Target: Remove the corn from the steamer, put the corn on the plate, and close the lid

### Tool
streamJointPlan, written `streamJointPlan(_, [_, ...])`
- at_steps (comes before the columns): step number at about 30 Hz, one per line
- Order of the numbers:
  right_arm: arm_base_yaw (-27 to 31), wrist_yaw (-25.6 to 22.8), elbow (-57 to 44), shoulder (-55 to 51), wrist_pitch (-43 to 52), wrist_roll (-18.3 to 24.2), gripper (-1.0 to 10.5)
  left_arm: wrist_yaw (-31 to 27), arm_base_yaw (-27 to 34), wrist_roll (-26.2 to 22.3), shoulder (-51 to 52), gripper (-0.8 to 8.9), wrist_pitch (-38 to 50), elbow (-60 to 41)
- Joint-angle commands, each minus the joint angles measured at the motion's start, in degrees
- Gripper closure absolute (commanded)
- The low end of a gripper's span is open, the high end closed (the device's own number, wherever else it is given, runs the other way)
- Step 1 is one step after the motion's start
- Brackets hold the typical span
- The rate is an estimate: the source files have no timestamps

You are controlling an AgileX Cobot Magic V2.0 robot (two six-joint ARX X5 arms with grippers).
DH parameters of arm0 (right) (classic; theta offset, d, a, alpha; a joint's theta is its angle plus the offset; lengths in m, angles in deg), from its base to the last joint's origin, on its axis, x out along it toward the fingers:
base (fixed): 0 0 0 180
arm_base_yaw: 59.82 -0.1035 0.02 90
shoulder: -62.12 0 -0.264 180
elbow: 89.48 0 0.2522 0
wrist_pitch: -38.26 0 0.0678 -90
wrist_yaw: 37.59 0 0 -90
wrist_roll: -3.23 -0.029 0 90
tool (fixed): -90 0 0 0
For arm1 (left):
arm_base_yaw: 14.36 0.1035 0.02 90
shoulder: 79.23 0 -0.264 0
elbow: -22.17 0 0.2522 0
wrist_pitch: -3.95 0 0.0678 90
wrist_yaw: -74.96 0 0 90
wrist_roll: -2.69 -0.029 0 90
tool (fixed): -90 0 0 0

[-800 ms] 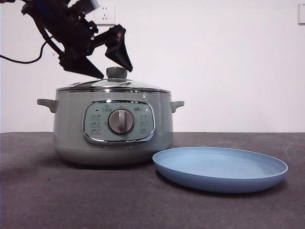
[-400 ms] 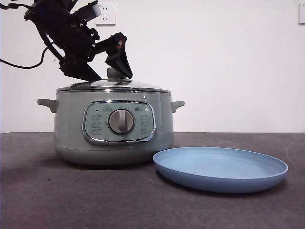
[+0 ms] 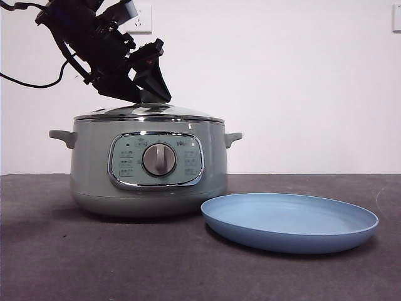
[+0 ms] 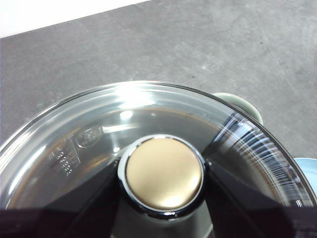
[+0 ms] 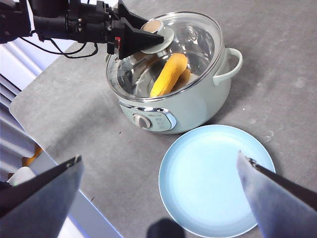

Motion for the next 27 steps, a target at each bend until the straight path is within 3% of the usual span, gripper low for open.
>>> streamJointPlan(1, [-0.17,-0.04,0.15,0.04,0.33,0.42,3.5,-0.81,0.28,0.81,-0.81,7.93,-1.01,-0.59])
streamJointPlan(3, [-0.17,-0.04,0.15,0.04,0.33,0.42,3.5,-0.81,0.28,0.81,-0.81,8.26,-0.98,-0.59])
streamJointPlan(21, [-0.17,-2.82,0.15,0.04,0.33,0.44,3.5,-0.39,0.28,0.76,5.07,8.22,-1.68,3.8])
streamJointPlan(27, [-0.17,-2.84,0.15,0.13,0.35,0.42,3.5,0.68,0.31,0.55,6.71,8.22,-7.54,9.25])
